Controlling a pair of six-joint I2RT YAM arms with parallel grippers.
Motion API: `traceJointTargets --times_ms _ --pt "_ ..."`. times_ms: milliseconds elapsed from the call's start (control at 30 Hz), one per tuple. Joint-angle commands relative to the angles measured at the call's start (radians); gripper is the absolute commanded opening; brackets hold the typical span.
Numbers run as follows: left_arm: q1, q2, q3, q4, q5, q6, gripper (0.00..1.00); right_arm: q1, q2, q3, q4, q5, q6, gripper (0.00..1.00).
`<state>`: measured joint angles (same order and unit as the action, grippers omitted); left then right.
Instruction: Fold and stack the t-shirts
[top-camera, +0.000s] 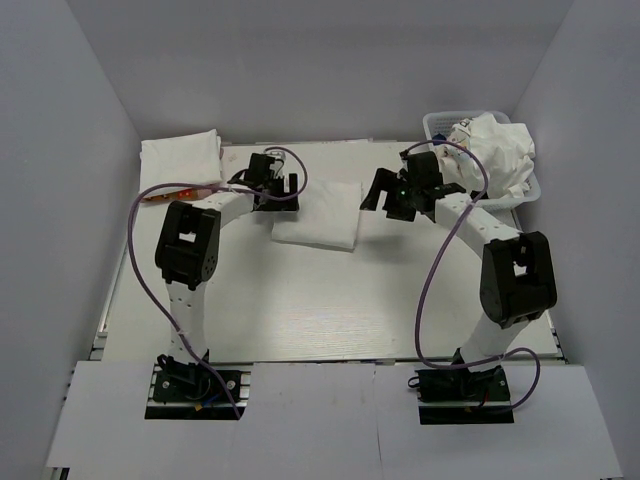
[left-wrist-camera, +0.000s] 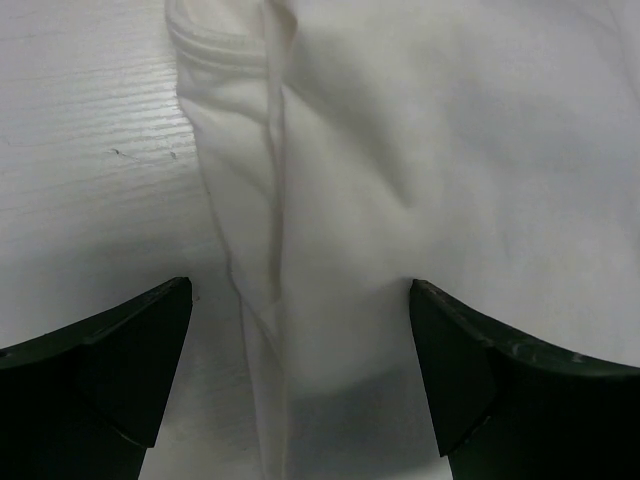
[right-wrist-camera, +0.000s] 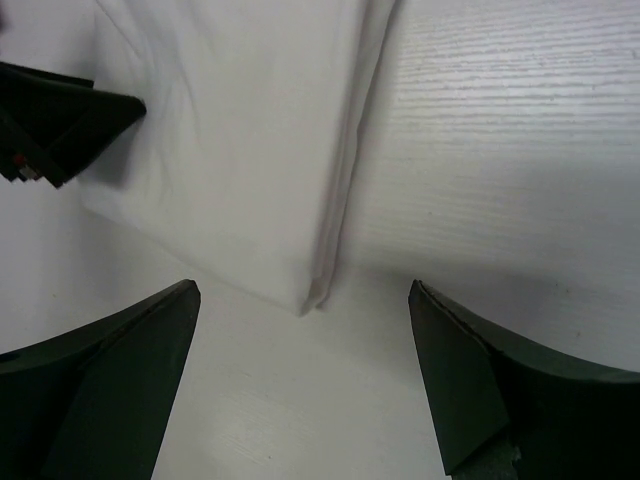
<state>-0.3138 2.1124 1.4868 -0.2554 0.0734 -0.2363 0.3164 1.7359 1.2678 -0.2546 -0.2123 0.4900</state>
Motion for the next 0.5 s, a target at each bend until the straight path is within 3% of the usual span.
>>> traceJointTargets --times_ms 0,233,433,467 --pt "0.015 0.015 0.041 -0.012 0.026 0.017 1.0 0.003 -0.062 -0.027 0.037 -0.004 -0.027 0.91" --pt "0.015 0.09 0.073 -0.001 0.039 0.031 0.88 0.006 -0.101 -0.059 0.058 -0.067 -0.03 0.91" --pt "0.015 0.158 0.096 0.019 0.111 0.051 0.48 0.006 -0.128 -0.077 0.071 -0.067 -0.037 0.91" --pt "0.015 0.173 0.108 0.019 0.111 0.051 0.34 0.006 -0.136 -0.094 0.081 -0.064 -0.039 0.91"
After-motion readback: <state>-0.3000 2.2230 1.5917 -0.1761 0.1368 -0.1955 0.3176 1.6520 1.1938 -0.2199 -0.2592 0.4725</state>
